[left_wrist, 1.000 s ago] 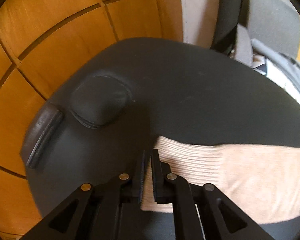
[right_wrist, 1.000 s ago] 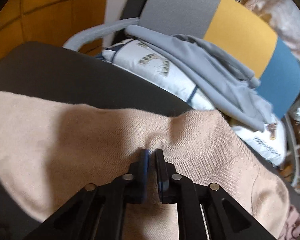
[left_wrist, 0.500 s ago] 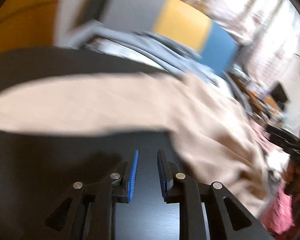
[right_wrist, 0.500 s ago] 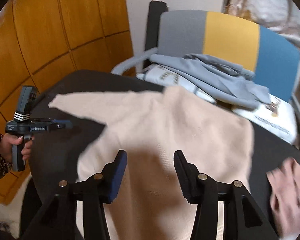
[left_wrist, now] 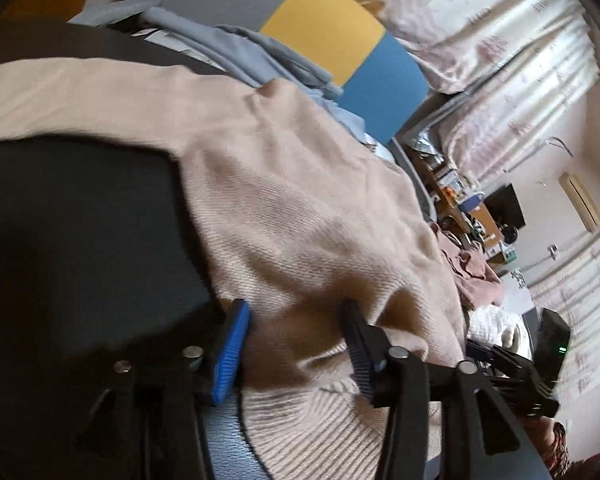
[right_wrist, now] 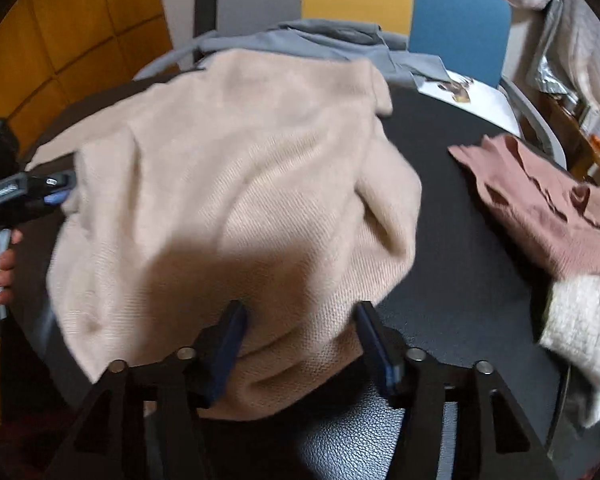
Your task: Fold clothes
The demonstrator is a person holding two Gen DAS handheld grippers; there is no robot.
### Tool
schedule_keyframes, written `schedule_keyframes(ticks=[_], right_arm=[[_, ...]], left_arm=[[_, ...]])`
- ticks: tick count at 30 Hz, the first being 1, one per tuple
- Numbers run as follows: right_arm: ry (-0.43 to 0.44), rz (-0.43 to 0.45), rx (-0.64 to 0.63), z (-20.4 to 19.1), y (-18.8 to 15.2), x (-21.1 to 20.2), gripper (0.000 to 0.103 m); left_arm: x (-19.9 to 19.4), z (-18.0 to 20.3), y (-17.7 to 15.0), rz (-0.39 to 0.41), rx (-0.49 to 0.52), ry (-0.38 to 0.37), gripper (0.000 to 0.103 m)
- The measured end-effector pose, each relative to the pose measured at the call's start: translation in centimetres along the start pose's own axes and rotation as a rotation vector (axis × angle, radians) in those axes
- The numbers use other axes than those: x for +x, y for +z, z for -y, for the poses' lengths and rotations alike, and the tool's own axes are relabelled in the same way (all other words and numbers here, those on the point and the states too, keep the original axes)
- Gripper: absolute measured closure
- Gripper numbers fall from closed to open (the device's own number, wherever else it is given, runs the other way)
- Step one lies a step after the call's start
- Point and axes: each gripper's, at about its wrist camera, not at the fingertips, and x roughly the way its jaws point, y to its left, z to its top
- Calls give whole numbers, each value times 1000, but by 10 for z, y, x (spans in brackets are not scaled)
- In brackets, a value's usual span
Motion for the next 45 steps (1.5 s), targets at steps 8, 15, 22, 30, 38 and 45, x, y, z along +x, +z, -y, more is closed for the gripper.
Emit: schedule_keyframes(ticks=[8,15,22,30,38,45], right_arm=[[31,52,-43,-25,12,6,83],[122,138,88,6,27,-35,84],[168,205,140,24,50,-62,84],[100,150,77,-3,70,2,83],[172,227,101,6,69,-3,32],[204,148,112,28,18,-23,28]], left_arm=[[24,10,9,-21,21,107,92],[-38,20,43,34,94,130,93],[-100,14,72,-5,163,244,93],[-72,-22,49,-86,226,454,93],[-68,-87,25,34,-133,208,80],[-87,-77,-13,65,-127,78,78]])
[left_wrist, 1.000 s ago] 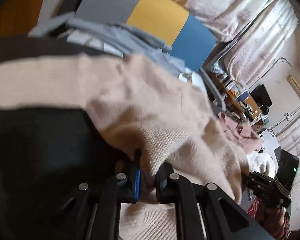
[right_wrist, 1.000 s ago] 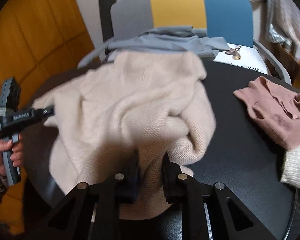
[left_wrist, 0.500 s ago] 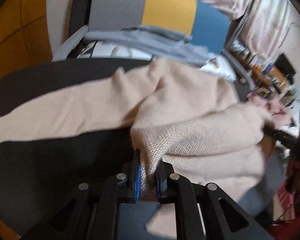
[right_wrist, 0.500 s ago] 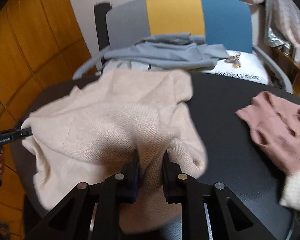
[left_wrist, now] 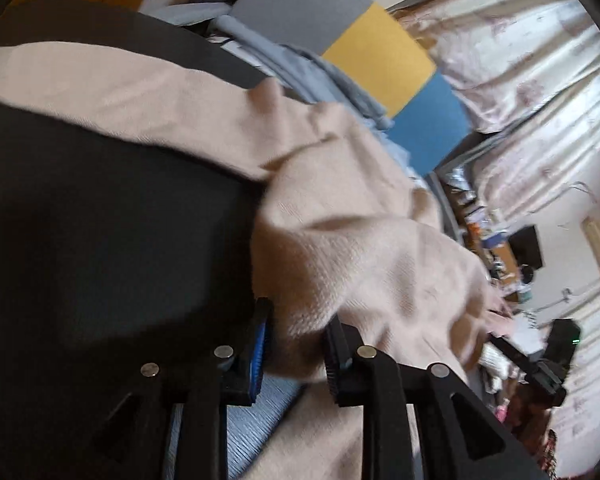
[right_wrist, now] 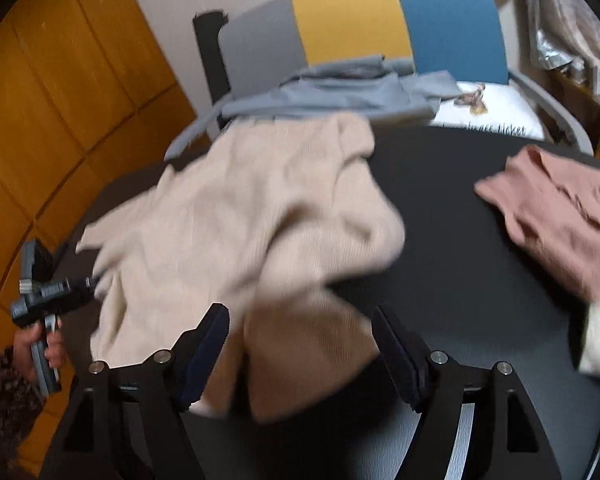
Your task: Fold clothes
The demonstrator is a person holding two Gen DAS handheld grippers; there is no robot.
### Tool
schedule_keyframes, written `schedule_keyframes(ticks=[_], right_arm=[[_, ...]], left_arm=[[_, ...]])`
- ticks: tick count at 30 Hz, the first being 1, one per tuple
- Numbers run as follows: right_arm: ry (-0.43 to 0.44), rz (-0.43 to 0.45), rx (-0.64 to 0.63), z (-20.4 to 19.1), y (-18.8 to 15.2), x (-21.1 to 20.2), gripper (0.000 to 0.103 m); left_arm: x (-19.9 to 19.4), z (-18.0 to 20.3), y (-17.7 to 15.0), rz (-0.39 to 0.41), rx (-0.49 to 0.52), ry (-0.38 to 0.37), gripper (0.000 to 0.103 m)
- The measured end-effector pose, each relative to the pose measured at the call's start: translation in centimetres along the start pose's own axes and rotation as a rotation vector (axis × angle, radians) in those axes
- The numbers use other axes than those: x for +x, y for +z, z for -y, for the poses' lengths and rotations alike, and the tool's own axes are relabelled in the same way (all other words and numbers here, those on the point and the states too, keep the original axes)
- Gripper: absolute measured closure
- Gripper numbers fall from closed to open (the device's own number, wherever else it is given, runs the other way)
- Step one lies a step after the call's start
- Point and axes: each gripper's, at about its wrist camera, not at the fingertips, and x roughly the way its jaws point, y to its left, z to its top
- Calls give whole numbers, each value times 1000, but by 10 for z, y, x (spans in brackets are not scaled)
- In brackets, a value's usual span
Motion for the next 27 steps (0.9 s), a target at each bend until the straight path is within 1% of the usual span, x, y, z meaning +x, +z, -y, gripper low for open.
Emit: schedule_keyframes(ticks=[2,4,6,7,8,9,10,11,12,13,14,15,16,17,18,19,20,21,22,27], right_arm=[[20,-46,-29,-8,-13,5,28],[58,-82,-50,-19,-19,14,28],[54,-92,-120,-39,-23,26,28],[38,-96,-154,-47,-24,33,28],[19,-116,-191,-56,-26,44,28],[0,-136,-228,-64,-27,55,31],[-39,-136,-271,-73,-29,63,36],[-78,-135,-315,-82,-32,71,45],[-98,-115,-353,-88,-33,73,61],[-99,-109,-378,-93,-33,73,72],[-84,-115,-371,-94,-31,70,79],[-68,-122,-363,-96,-29,68,82],[-52,-127,-346,-95,-26,64,83],[-20,-120,-309,-91,-21,55,83],[10,-108,-281,-89,-17,48,84],[33,-95,-255,-87,-14,39,84],[45,-76,-234,-84,-8,29,84],[56,-57,-212,-80,-3,18,84],[62,-43,-197,-76,1,8,84],[126,-11,-104,-58,20,-28,84]], left_arm=[[-1,8,-7,11,26,-18,75],[2,22,-12,31,56,-24,69],[10,33,-13,42,97,11,58],[14,38,-14,46,118,32,56],[20,43,-14,47,142,64,51],[26,48,-15,46,159,89,46],[32,52,-15,45,173,111,44],[36,57,-16,50,190,130,41],[40,62,-17,62,219,157,38],[45,69,-18,68,257,193,37],[50,74,-20,72,292,231,37],[53,77,-21,75,317,260,37],[55,79,-22,79,332,280,37],[56,80,-22,84,335,284,44],[57,79,-19,84,316,289,63],[56,75,-13,74,286,270,70],[54,71,-8,61,253,242,80],[50,67,-1,40,216,199,83],[44,68,3,29,215,179,83],[8,87,18,-12,290,131,84]])
